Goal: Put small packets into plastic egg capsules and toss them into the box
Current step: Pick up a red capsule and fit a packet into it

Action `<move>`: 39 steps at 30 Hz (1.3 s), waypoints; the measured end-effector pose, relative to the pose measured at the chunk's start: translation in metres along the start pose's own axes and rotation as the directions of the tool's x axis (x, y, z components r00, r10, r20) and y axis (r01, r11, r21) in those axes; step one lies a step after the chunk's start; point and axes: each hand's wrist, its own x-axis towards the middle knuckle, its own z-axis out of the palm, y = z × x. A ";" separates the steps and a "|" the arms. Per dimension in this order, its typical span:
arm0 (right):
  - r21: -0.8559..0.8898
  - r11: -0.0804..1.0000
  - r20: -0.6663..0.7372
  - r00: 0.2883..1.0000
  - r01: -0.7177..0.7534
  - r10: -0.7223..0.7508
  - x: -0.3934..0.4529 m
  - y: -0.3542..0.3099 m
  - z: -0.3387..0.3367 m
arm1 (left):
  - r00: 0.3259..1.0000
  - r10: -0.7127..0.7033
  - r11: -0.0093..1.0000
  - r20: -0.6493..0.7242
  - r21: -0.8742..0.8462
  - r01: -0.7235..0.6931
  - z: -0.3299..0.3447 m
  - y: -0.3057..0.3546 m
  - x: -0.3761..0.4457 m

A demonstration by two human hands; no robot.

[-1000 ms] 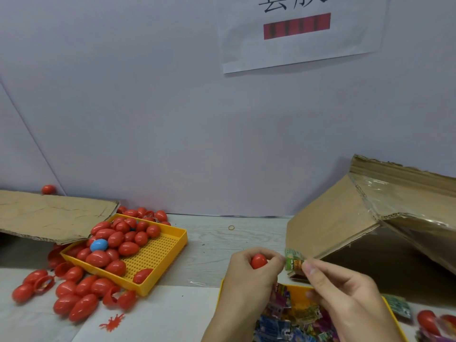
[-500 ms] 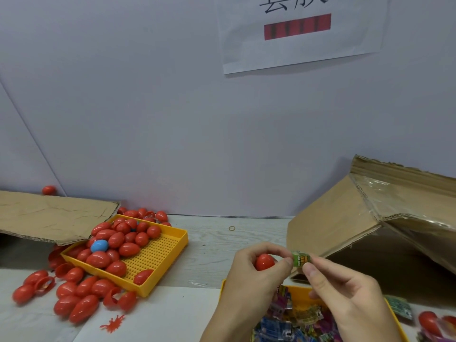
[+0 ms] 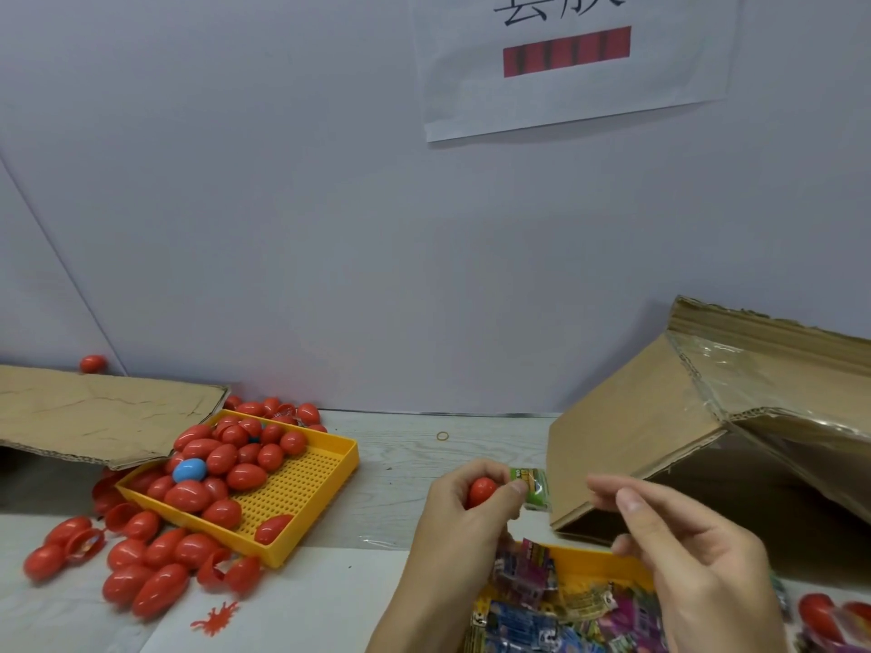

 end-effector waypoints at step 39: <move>0.048 0.984 0.315 0.937 -0.174 0.150 0.004 0.007 0.001 | 0.943 -0.034 0.980 0.331 -0.176 0.097 -0.003 0.005 -0.006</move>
